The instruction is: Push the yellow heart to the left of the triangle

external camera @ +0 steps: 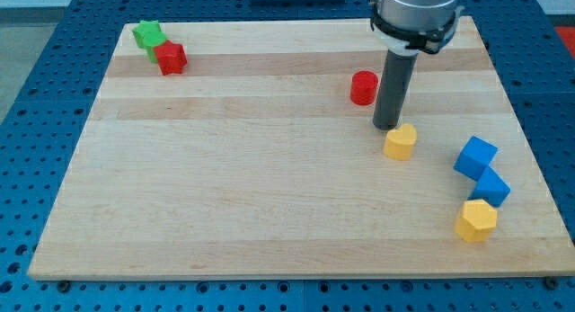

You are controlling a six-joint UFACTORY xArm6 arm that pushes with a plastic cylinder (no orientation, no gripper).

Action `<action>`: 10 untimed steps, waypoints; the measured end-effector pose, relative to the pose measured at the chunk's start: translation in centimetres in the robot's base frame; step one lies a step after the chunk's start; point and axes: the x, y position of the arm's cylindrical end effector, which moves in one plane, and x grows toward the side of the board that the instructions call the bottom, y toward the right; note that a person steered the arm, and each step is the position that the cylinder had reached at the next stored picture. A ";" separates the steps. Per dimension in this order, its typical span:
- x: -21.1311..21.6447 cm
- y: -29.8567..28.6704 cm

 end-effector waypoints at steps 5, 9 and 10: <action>4.2 0.7; 7.9 4.5; 8.1 4.8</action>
